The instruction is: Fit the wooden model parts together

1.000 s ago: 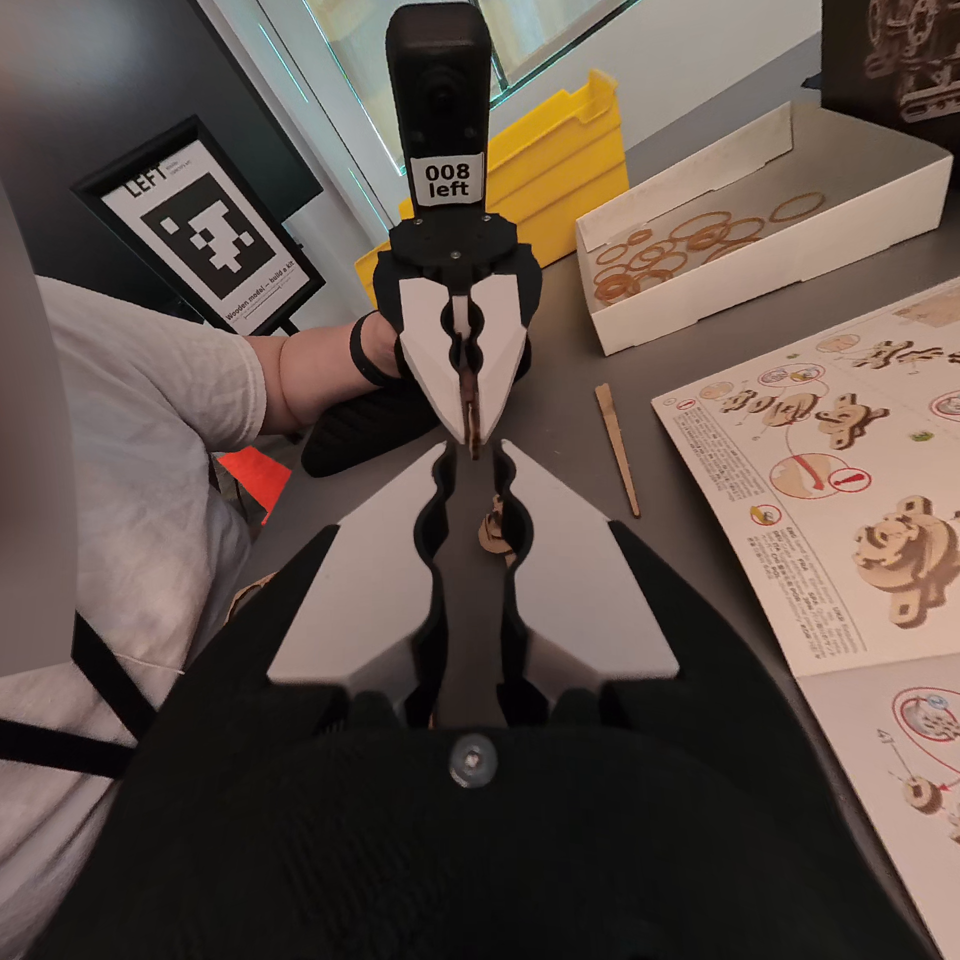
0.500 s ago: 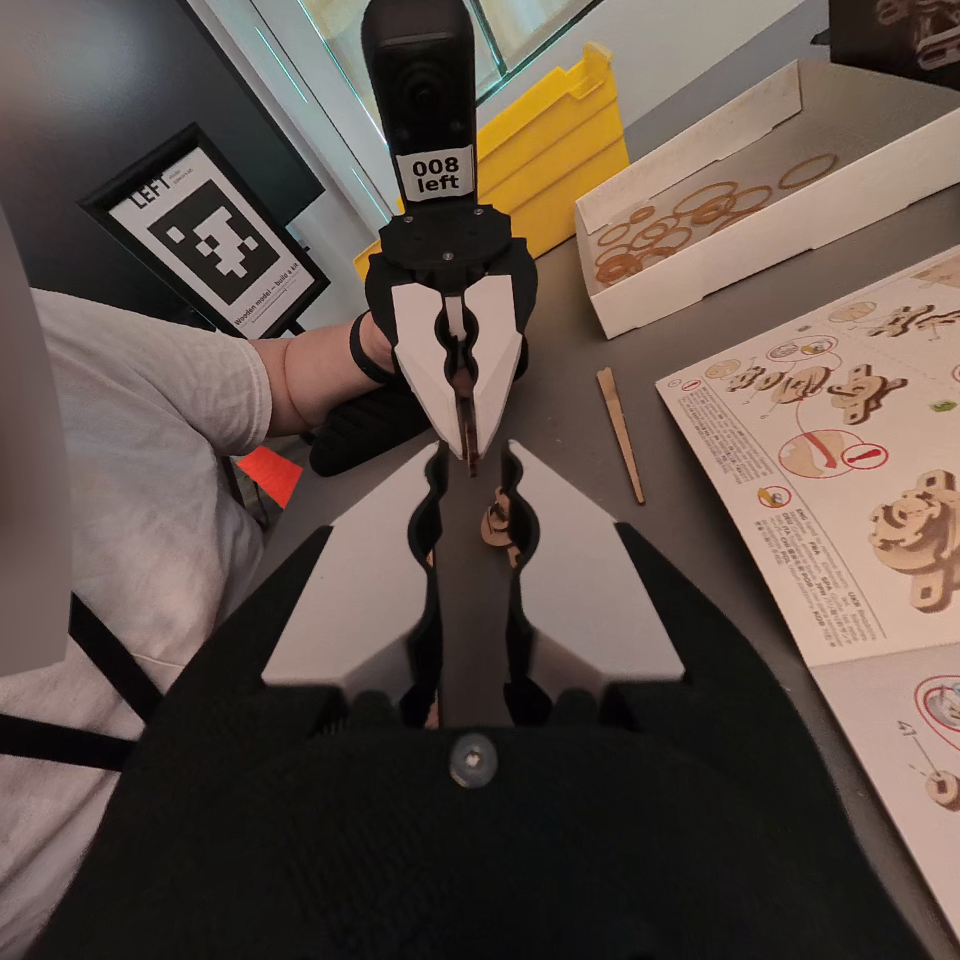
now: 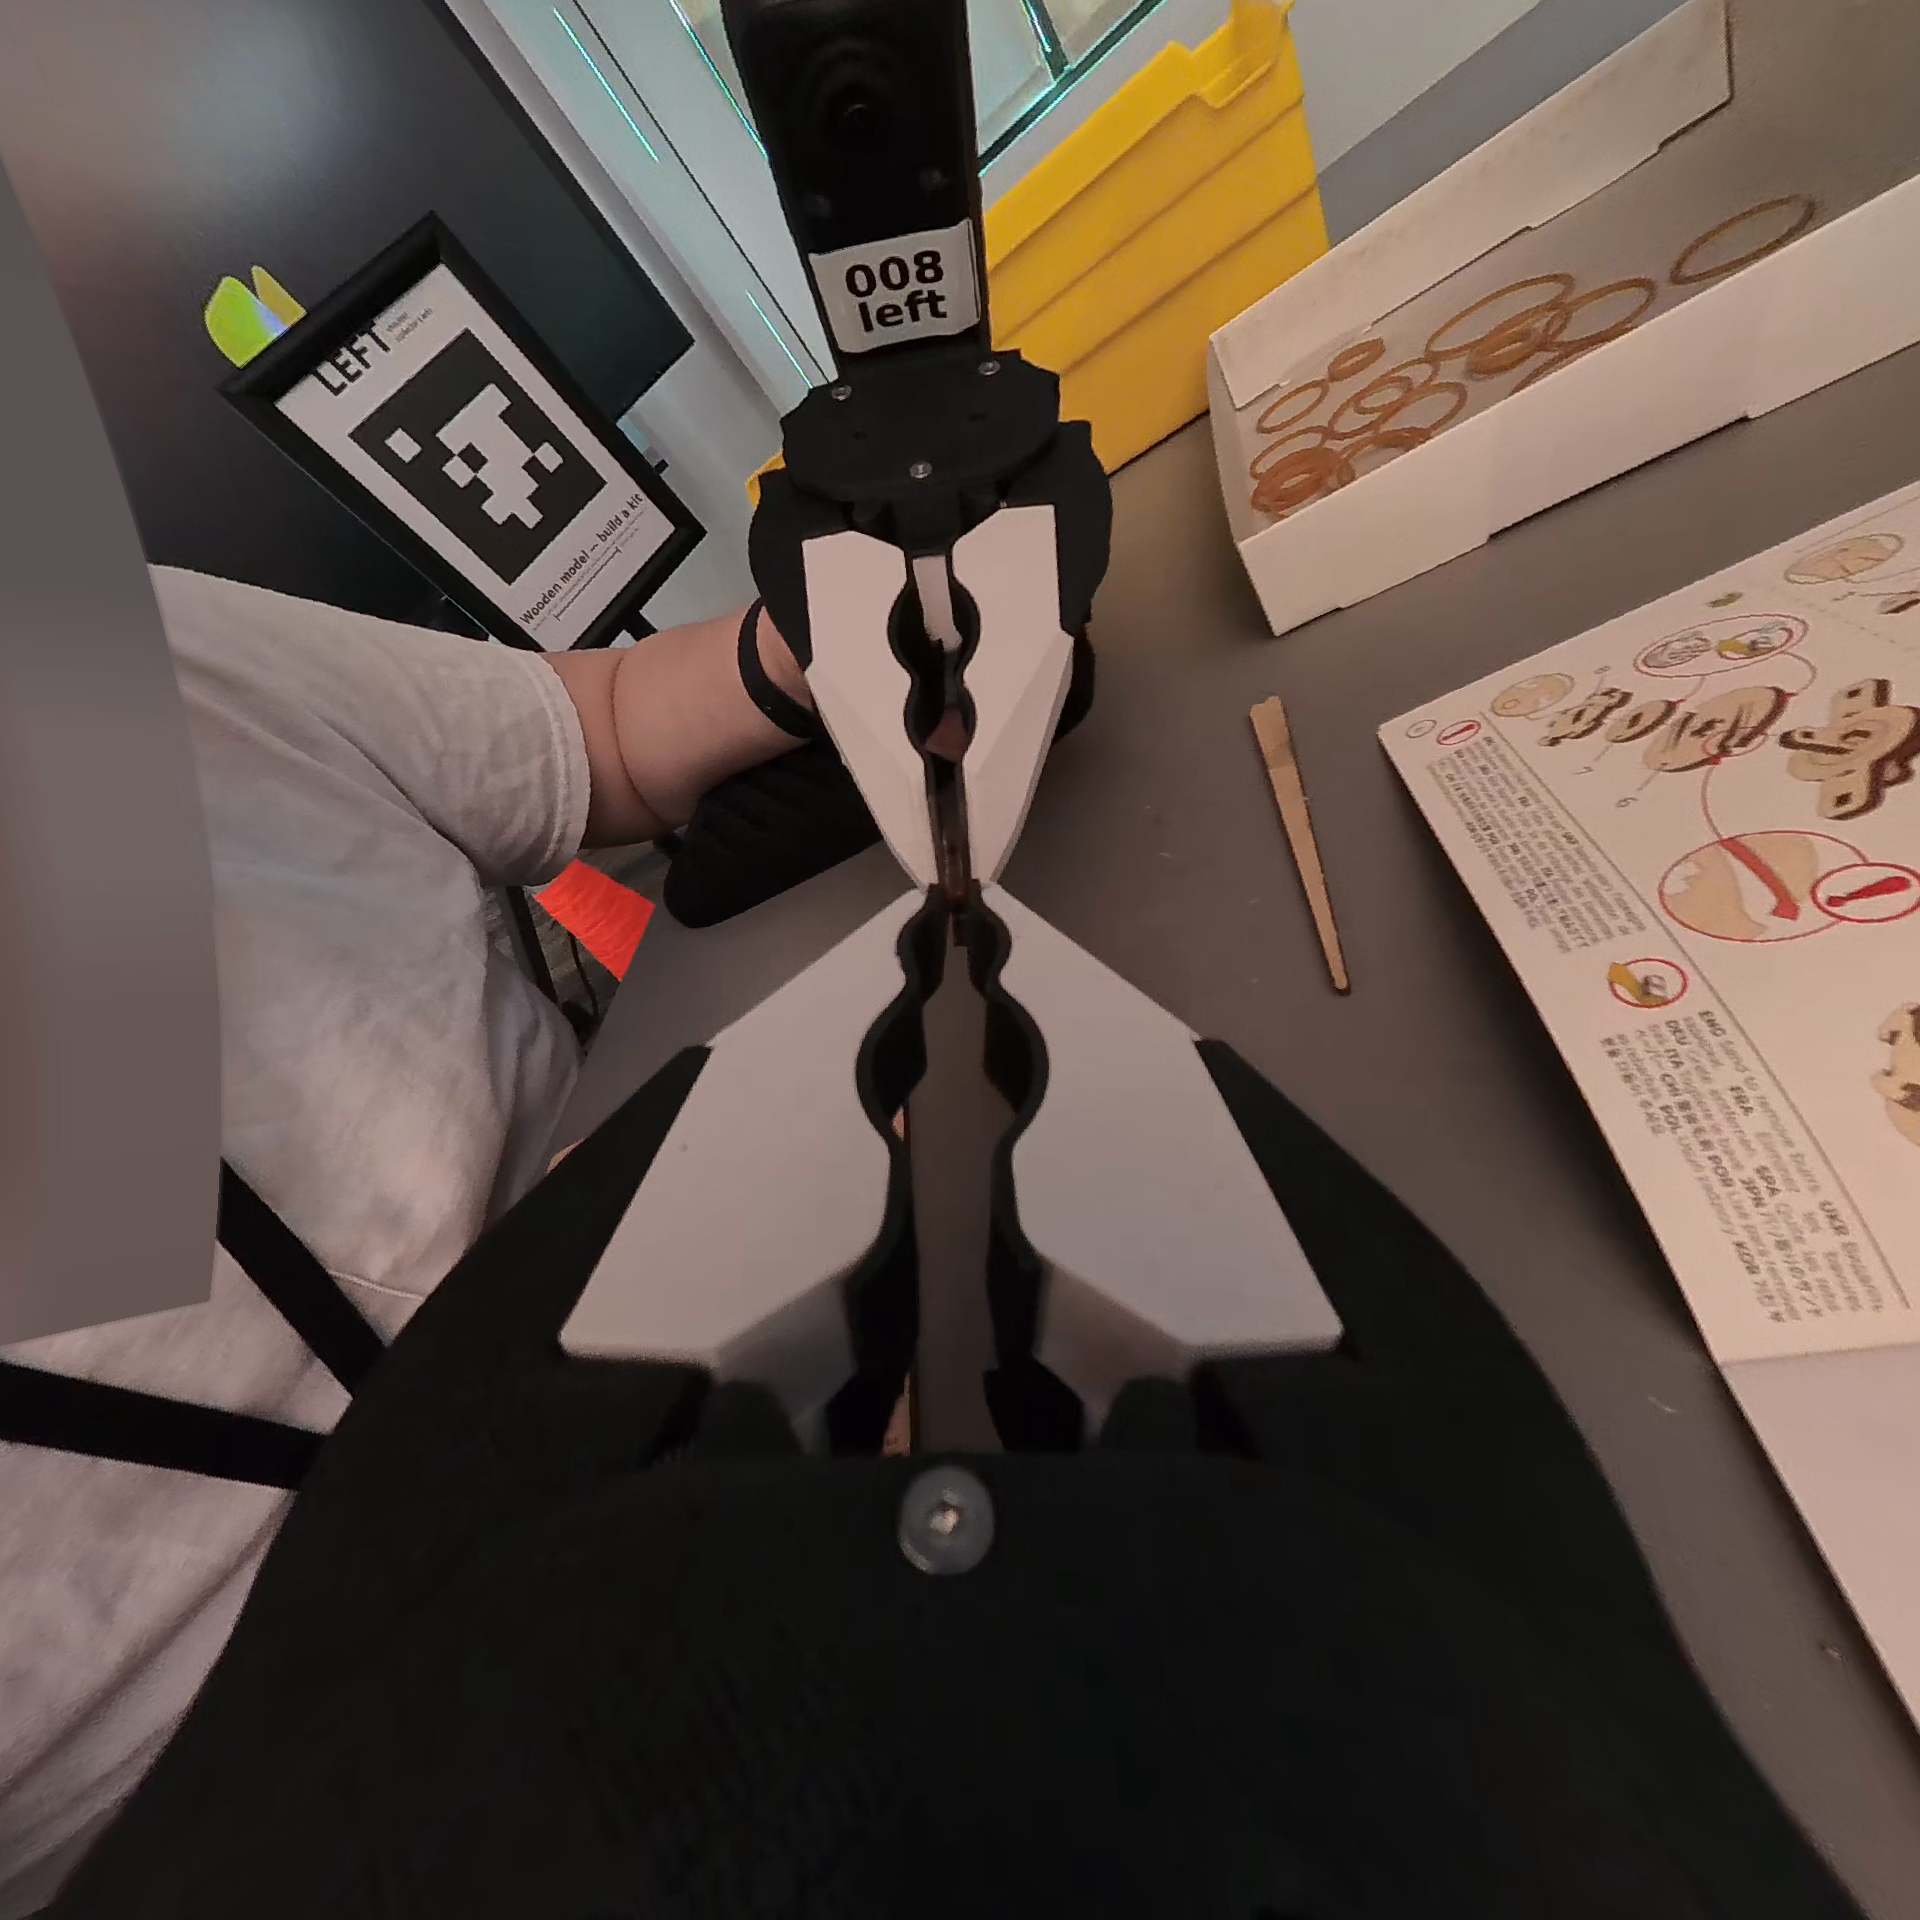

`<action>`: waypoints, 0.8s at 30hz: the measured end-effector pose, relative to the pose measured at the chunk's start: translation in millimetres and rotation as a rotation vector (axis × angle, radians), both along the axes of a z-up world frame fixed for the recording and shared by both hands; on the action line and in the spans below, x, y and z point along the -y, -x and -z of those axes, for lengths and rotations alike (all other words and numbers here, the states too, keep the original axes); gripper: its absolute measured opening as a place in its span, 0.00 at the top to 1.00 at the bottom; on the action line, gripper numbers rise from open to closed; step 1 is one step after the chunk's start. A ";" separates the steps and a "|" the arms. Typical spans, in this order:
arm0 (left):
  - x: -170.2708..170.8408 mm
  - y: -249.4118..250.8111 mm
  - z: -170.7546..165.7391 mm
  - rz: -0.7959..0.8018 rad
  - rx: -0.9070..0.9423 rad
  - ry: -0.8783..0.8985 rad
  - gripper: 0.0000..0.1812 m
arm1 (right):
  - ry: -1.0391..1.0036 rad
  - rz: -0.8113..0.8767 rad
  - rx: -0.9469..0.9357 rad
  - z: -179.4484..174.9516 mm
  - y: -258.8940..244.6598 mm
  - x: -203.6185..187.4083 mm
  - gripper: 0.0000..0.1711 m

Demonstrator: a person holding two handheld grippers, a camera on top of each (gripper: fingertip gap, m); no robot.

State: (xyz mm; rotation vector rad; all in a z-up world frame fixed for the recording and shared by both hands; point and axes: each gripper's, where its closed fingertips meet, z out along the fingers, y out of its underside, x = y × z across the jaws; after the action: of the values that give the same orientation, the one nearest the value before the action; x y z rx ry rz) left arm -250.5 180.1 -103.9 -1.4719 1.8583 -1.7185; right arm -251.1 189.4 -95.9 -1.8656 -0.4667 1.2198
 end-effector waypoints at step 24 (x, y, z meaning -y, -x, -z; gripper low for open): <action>1.9 -0.9 3.5 0.006 0.026 -0.097 0.91 | 0.059 0.024 -0.073 -3.4 -9.3 -3.8 0.99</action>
State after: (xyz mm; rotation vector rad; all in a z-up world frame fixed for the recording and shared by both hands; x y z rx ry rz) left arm -249.5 178.2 -107.3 -1.4022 1.9059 -1.6184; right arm -241.8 193.2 -92.5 -1.8636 -0.3715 1.2939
